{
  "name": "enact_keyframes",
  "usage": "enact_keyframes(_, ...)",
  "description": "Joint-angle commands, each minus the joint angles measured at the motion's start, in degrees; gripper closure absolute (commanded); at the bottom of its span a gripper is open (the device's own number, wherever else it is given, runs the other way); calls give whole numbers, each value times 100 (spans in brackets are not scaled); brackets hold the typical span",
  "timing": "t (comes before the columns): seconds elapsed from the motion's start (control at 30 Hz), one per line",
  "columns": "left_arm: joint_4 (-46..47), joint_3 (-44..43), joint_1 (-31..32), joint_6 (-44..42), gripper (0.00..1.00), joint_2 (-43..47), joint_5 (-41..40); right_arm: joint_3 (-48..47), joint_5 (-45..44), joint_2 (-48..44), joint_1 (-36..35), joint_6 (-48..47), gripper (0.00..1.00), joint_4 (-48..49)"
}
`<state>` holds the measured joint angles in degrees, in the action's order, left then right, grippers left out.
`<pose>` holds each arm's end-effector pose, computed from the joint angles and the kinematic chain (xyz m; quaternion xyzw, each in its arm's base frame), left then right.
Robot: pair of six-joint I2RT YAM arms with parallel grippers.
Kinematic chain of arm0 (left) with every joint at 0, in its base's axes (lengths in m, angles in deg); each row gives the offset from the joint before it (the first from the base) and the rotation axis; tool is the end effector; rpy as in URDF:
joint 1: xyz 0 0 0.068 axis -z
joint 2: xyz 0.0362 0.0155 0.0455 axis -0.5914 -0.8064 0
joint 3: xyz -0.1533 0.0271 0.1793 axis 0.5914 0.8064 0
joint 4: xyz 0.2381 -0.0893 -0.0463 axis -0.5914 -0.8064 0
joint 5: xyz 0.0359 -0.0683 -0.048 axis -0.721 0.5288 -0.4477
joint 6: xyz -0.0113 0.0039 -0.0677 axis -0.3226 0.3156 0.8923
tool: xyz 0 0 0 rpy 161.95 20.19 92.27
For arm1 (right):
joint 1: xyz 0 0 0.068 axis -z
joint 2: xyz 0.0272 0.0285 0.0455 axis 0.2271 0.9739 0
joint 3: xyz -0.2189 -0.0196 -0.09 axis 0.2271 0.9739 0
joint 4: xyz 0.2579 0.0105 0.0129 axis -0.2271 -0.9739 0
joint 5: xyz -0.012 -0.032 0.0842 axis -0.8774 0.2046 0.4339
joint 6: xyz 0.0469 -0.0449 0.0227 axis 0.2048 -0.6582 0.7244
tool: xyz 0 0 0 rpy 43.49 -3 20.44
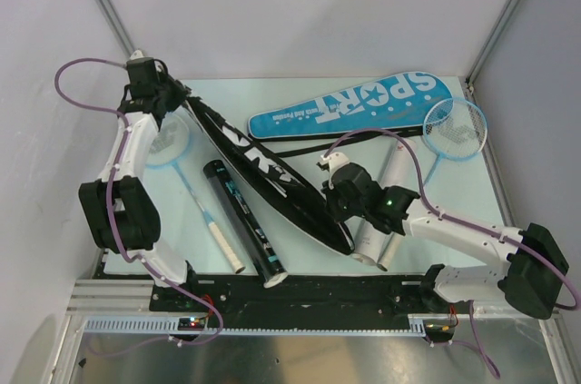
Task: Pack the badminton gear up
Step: Adjust the racket bag at the center of the board.
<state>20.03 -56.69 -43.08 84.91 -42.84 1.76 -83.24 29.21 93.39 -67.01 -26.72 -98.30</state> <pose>0.3986 0.0425 0.2899 -0.3038 0.8081 -0.1726 0.4743 0.1721 0.2239 0.2061 -0.2701 0.8790 0.1767 0.3510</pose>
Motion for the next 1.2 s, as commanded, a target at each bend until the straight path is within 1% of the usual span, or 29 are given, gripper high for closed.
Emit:
enact_keyframes(0.0,132,24,-45,-58,100,408,331,-295,-451,-51,45,-140,99,642)
enact_keyframes(0.13,128,51,-36,-101,100,433,378,-299,-688,-156,-7,-112,100,839)
enact_keyframes(0.2,124,75,-31,-129,100,442,370,-299,-954,-255,-97,-68,100,879)
enact_keyframes(0.3,129,101,-37,-132,100,442,338,-251,-1264,-464,-230,192,100,896)
enact_keyframes(0.43,127,105,-61,-133,100,438,281,272,-1281,-875,-361,657,100,1282)
enact_keyframes(0.57,124,19,-101,-188,100,410,373,876,-1573,-1182,-198,943,100,1398)
enact_keyframes(0.73,127,12,-107,-172,100,442,553,1139,-1343,-1357,213,949,100,1512)
enact_keyframes(0.8,133,67,-94,-79,100,477,640,1154,-1039,-1309,329,747,95,1731)
enact_keyframes(0.87,132,125,-74,4,100,505,699,1132,-609,-1242,404,494,82,2071)
enact_keyframes(0.9,136,151,-60,28,100,516,721,1058,-442,-1211,418,395,71,2272)
enact_keyframes(0.97,135,198,-39,74,100,528,746,835,-231,-1095,435,182,57,2512)
enact_keyframes(1.03,135,237,-20,136,100,534,761,498,-192,-875,437,-51,50,2627)
enact_keyframes(1.13,143,278,10,270,100,511,887,29,-140,-323,429,-440,47,2984)
enact_keyframes(1.17,146,289,12,301,99,497,942,-109,-40,-83,426,-600,46,3251)
